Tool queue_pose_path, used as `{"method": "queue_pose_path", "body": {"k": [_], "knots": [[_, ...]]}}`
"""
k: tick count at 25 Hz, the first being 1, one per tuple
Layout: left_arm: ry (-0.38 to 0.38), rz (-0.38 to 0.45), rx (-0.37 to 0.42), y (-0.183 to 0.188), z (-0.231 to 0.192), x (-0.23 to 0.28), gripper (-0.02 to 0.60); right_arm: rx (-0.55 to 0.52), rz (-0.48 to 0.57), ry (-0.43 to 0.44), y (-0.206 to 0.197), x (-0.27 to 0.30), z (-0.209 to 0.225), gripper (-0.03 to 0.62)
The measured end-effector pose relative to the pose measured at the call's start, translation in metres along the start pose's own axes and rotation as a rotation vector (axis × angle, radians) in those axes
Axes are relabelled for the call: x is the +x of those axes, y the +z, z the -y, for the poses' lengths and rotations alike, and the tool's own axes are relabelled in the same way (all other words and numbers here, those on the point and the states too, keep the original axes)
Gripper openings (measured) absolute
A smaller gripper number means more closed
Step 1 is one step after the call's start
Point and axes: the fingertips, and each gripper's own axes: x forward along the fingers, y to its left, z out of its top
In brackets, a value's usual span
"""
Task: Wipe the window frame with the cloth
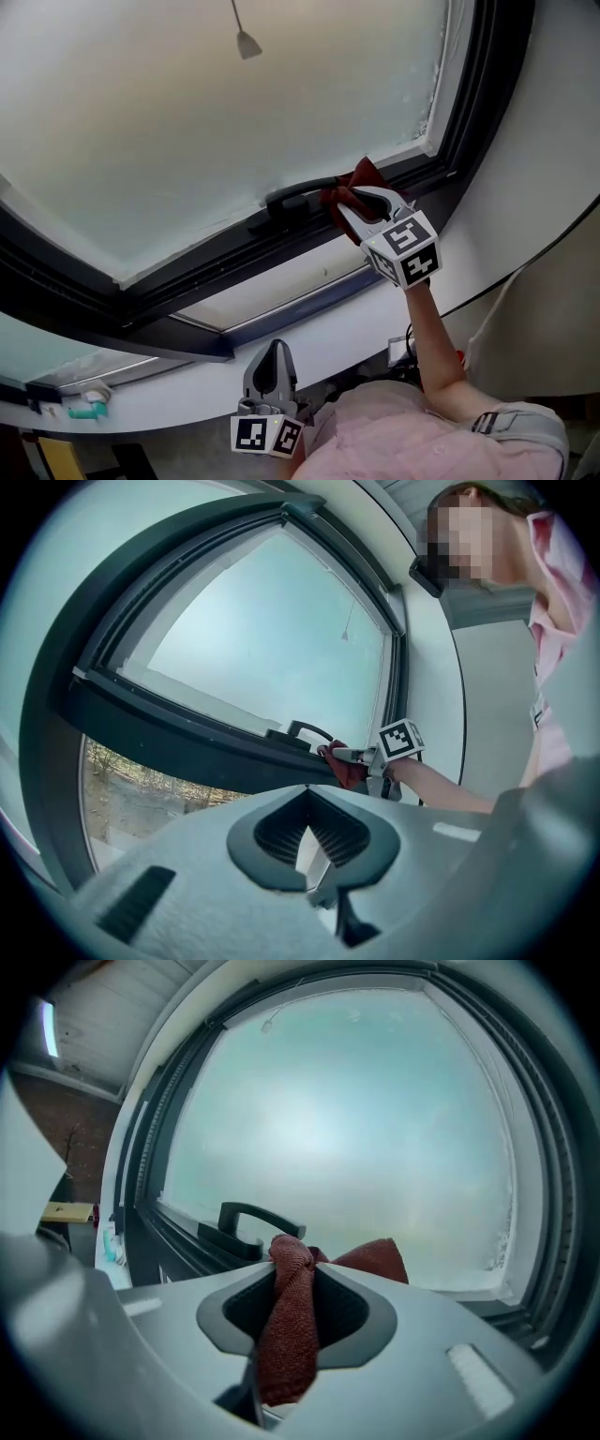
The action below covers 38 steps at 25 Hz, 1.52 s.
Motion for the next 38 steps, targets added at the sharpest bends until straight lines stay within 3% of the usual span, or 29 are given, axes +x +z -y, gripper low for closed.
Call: {"method": "queue_pose_path", "body": {"k": [4, 8, 12, 15, 23, 38], "knots": [[-0.015, -0.004, 0.000, 0.000, 0.002, 0.016, -0.005, -0.051, -0.035, -0.002, 0.005, 0.006, -0.008, 0.084], [-0.012, 0.009, -0.003, 0.006, 0.000, 0.027, -0.005, -0.040, -0.081, 0.107, 0.015, 0.022, -0.038, 0.071], [-0.011, -0.015, -0.011, 0.005, 0.002, 0.023, -0.005, -0.078, -0.153, 0.107, -0.006, 0.023, -0.051, 0.069], [-0.031, 0.037, 0.013, 0.014, -0.002, 0.041, -0.005, -0.081, -0.097, 0.121, 0.009, 0.036, -0.038, 0.069], [-0.038, 0.013, -0.015, 0.001, -0.006, 0.041, -0.005, -0.076, -0.068, 0.029, 0.004, 0.031, -0.013, 0.069], [-0.140, -0.036, -0.018, -0.009, 0.018, 0.046, -0.005, -0.057, -0.114, -0.025, 0.005, 0.039, -0.006, 0.069]]}}
